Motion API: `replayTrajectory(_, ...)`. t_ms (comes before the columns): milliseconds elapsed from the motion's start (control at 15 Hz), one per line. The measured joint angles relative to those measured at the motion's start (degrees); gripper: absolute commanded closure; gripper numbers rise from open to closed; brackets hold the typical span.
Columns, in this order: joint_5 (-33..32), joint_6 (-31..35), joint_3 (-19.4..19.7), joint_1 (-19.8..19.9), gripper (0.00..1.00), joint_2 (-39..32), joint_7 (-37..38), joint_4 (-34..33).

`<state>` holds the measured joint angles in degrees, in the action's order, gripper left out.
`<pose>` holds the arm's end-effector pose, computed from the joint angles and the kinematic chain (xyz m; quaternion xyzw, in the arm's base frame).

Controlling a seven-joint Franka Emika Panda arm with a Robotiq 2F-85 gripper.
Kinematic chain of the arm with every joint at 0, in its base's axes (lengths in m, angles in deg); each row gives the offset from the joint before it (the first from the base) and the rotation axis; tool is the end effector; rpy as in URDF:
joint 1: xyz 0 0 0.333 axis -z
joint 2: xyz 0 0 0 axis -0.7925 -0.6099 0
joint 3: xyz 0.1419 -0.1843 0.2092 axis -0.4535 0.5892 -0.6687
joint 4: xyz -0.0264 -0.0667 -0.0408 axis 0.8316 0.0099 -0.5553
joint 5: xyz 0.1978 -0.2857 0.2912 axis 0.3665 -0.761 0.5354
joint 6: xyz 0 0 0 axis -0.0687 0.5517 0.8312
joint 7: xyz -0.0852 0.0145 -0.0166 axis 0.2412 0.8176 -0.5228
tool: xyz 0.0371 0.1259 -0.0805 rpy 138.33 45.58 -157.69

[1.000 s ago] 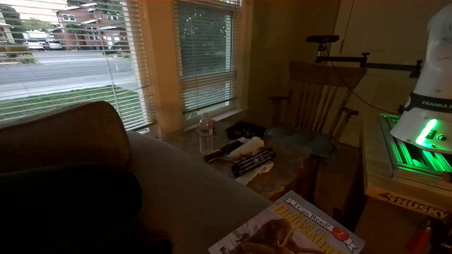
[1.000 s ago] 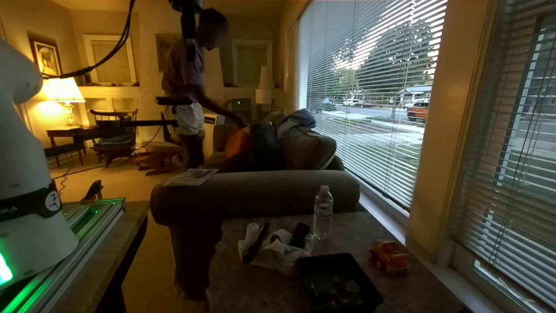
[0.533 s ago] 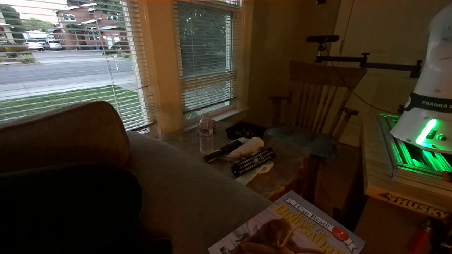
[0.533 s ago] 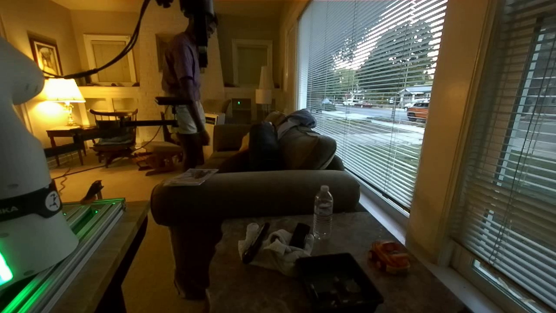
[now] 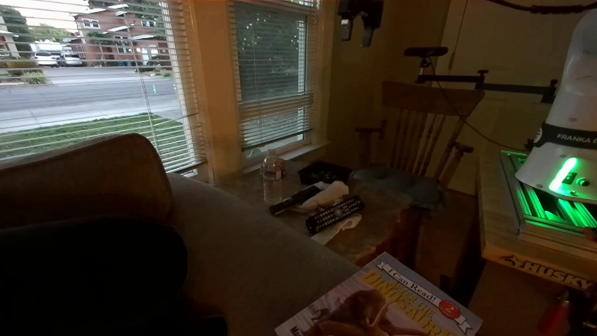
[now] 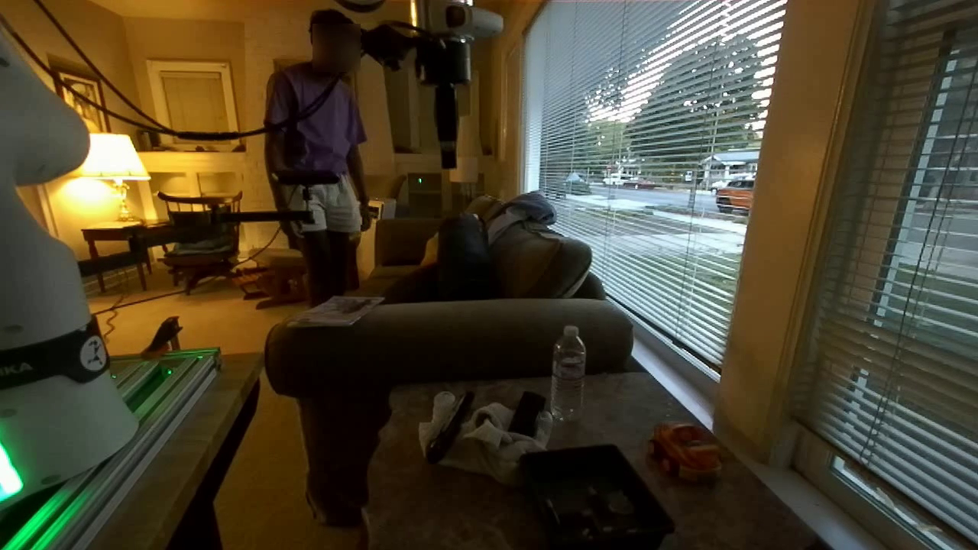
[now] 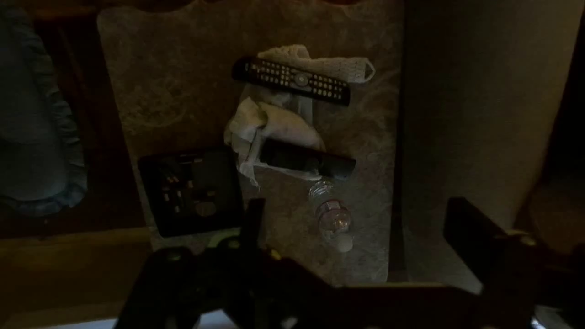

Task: Bring the empty bottle closer to the black tray

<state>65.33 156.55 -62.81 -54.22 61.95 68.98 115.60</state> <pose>0.5230 0.1624 0.3935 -0.9934 0.1025 -0.0391 0.0333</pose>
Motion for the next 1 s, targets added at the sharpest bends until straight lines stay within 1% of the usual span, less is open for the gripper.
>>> replayTrajectory(200,-1.1,5.5,1.8,0.3,0.00,-7.2,4.2,-4.0)
replayTrajectory(400,-3.5,13.0,3.0,0.0,0.00,-13.2,9.4,-6.4)
replayTrajectory(667,-10.9,22.9,5.2,-1.9,0.00,-19.9,21.6,-7.8)
replayTrajectory(800,-13.4,25.2,6.9,-3.7,0.00,-22.7,27.1,-8.5)
replayTrajectory(1000,-13.5,25.4,8.0,-5.3,0.00,-25.8,29.1,-9.8)
